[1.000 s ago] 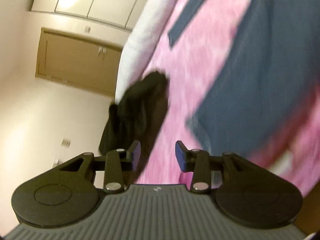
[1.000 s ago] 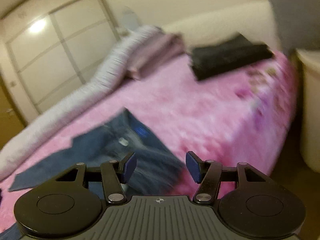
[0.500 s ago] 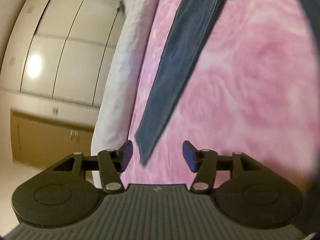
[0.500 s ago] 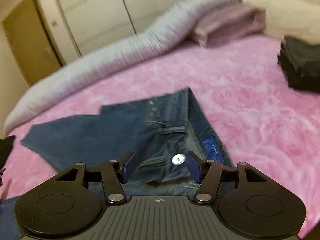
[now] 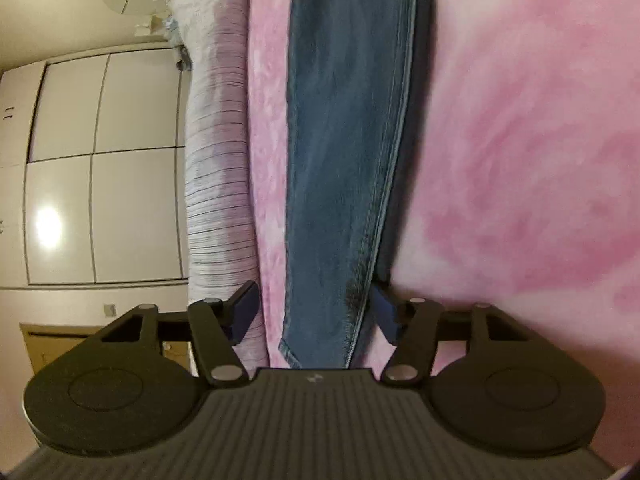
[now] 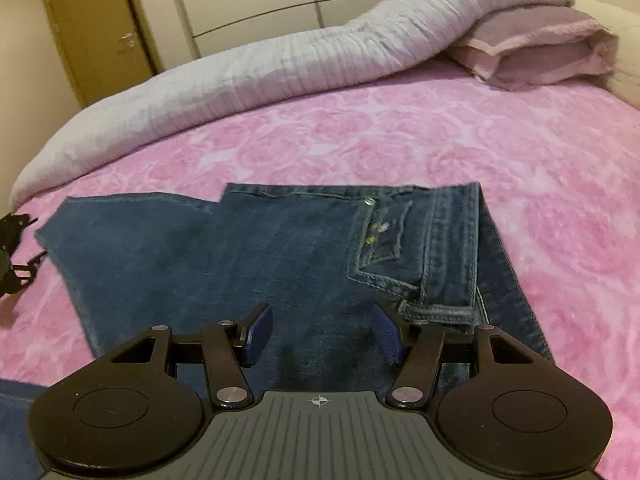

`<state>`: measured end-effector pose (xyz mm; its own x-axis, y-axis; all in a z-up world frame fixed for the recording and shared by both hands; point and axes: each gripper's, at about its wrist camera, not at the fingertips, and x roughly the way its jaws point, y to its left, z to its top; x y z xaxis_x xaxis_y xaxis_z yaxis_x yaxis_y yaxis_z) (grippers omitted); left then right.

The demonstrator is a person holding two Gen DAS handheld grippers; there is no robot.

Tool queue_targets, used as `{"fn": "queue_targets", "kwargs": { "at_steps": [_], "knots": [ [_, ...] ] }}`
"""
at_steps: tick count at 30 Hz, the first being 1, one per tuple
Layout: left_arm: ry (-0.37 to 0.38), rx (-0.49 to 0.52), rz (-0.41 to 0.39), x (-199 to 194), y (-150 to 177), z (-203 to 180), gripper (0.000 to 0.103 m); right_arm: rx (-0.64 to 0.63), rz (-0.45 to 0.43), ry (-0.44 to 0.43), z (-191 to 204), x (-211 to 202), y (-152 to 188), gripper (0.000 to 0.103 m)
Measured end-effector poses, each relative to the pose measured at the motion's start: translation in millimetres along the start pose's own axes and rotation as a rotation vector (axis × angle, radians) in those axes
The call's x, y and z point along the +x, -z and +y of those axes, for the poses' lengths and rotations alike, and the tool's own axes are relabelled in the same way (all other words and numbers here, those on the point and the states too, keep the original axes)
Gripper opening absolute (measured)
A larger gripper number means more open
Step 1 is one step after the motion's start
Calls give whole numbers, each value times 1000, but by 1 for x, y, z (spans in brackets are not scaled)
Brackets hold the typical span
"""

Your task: Fold clothes

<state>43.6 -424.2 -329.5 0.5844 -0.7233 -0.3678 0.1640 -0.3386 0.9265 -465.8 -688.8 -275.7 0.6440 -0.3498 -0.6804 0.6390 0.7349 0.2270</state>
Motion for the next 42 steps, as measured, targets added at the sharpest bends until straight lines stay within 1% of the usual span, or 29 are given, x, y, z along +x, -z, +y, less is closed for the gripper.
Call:
{"fn": "queue_targets", "kwargs": {
  "at_steps": [1,2,3,4,5,7,9,11,12,14,17,20,22,24,27,29,30,31,33,35,37,39,41,42],
  "knots": [
    [4,8,-12,7,3,0,40,4,-6,9,1,0,1,59],
    [5,26,-11,11,4,-2,22,9,-12,18,1,-1,3,59],
    [13,51,9,16,3,-5,9,14,-16,27,2,-1,4,59],
    [15,59,25,17,4,-8,7,19,-17,36,2,-3,4,59],
    [12,58,35,15,5,-10,5,26,-21,40,3,-6,5,59],
    [6,9,67,1,8,-5,2,33,-33,45,5,-15,5,59],
    [-9,-21,103,-22,10,1,2,27,-47,41,9,-26,5,59],
    [-27,-28,152,-49,15,5,2,14,-58,37,13,-38,7,59],
    [-24,-30,182,-64,17,6,2,8,-63,37,15,-44,8,59],
    [-18,-39,204,-87,22,-1,2,7,-69,39,16,-53,12,59],
    [58,-33,261,-98,32,-18,0,33,-65,51,10,-62,23,59],
    [112,-63,304,-107,48,-28,0,56,-68,67,3,-72,34,59],
    [131,-111,327,-117,56,-22,0,77,-74,76,-6,-82,38,59],
    [160,-215,338,-130,62,-11,3,101,-82,84,-17,-93,40,59],
    [249,-418,297,-150,57,16,9,112,-77,86,-34,-104,43,59],
    [318,-541,249,-167,46,29,19,112,-60,61,-45,-109,45,59],
    [354,-598,219,-174,39,37,23,106,-53,44,-49,-112,46,59],
    [392,-657,181,-182,30,43,28,95,-45,27,-52,-114,47,59],
    [459,-745,100,-193,9,49,32,67,-7,-14,-58,-115,47,59],
    [499,-782,37,-206,-14,54,35,56,58,-45,-65,-108,47,59],
    [528,-783,-17,-218,-38,57,35,52,115,-66,-71,-102,49,59],
    [544,-769,-56,-226,-64,54,35,43,89,-81,-70,-109,47,58],
    [561,-746,-92,-233,-87,52,35,34,63,-95,-70,-116,46,35],
    [565,-734,-107,-234,-94,52,35,29,50,-102,-69,-120,45,31]
  ]
}}
